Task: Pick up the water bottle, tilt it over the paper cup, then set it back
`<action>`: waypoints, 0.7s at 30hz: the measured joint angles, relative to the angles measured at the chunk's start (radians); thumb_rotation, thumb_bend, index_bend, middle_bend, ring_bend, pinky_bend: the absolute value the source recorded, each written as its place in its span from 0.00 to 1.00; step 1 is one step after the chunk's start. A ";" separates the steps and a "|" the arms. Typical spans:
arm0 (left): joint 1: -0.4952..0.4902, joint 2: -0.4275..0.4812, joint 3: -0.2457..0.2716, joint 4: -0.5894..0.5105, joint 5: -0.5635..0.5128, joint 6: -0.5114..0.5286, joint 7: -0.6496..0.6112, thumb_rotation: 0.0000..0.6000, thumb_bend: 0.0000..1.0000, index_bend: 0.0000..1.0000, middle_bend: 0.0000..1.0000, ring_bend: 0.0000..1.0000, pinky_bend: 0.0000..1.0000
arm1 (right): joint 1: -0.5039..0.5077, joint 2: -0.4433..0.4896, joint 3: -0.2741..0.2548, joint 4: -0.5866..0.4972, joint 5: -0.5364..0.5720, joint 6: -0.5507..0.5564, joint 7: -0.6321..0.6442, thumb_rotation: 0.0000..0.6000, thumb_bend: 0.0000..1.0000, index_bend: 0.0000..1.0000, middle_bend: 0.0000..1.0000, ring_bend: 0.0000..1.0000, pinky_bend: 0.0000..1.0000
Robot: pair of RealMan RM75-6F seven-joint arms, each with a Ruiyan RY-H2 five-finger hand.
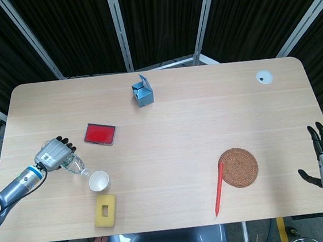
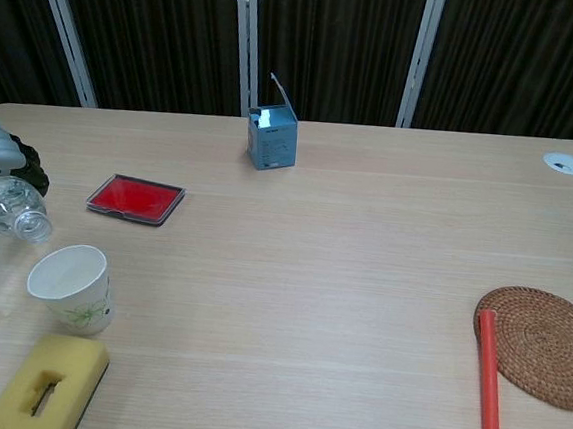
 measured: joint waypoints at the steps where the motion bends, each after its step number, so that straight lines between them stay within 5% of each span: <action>1: 0.000 0.000 0.000 -0.001 0.000 0.001 0.003 1.00 0.41 0.60 0.46 0.31 0.36 | 0.000 0.000 0.000 0.000 0.001 0.000 0.000 1.00 0.00 0.00 0.00 0.00 0.00; 21: 0.000 0.004 0.001 0.012 0.005 0.045 0.127 1.00 0.41 0.60 0.46 0.31 0.36 | 0.000 0.007 0.003 -0.001 0.007 -0.004 0.013 1.00 0.00 0.00 0.00 0.00 0.00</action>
